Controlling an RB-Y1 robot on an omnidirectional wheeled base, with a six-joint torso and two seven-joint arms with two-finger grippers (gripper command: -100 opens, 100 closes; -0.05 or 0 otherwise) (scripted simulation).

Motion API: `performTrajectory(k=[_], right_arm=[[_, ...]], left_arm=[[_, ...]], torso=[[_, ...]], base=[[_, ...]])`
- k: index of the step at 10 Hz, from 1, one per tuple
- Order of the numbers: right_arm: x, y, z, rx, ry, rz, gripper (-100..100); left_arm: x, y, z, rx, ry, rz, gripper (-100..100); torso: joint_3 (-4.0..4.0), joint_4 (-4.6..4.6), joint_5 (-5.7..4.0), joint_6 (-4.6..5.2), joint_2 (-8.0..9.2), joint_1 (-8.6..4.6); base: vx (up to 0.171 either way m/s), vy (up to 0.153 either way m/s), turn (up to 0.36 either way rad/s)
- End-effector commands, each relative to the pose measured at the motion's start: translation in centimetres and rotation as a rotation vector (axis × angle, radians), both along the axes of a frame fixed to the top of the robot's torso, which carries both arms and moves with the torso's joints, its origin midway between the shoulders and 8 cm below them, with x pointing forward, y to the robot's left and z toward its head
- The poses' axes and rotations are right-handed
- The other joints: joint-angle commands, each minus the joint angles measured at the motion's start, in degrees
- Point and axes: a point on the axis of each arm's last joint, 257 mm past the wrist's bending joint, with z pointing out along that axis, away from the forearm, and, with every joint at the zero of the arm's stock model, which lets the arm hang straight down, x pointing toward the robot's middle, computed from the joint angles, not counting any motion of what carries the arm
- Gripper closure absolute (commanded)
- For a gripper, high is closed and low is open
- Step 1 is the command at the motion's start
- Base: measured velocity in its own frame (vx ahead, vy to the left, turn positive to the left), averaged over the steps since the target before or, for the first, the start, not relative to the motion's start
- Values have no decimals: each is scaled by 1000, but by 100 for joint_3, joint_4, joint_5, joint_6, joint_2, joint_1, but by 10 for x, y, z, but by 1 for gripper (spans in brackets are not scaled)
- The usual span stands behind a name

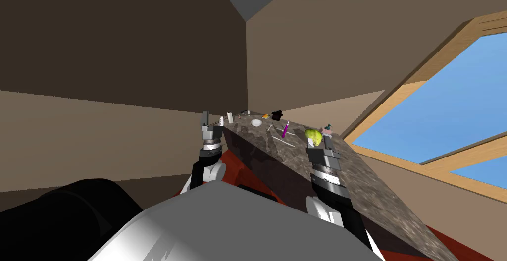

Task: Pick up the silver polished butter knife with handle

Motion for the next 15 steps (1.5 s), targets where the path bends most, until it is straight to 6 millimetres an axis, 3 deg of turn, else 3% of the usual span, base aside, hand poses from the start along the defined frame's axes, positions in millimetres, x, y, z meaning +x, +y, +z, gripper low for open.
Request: performTrajectory(k=[1,8,15], right_arm=[[4,3,0,-33,6,16,-100],[30,14,-8,-226,45,74,-100],[62,16,-43,-511,129,109,-100]], left_arm=[[0,0,0,0,0,0,0],[0,0,0,0,0,0,0],[0,0,0,0,0,0,0]], torso=[[0,0,0,0,0,0],[16,6,5,-1,28,23],[10,4,3,0,16,9]], base=[[-32,28,42],[-65,61,84],[-54,59,129]])
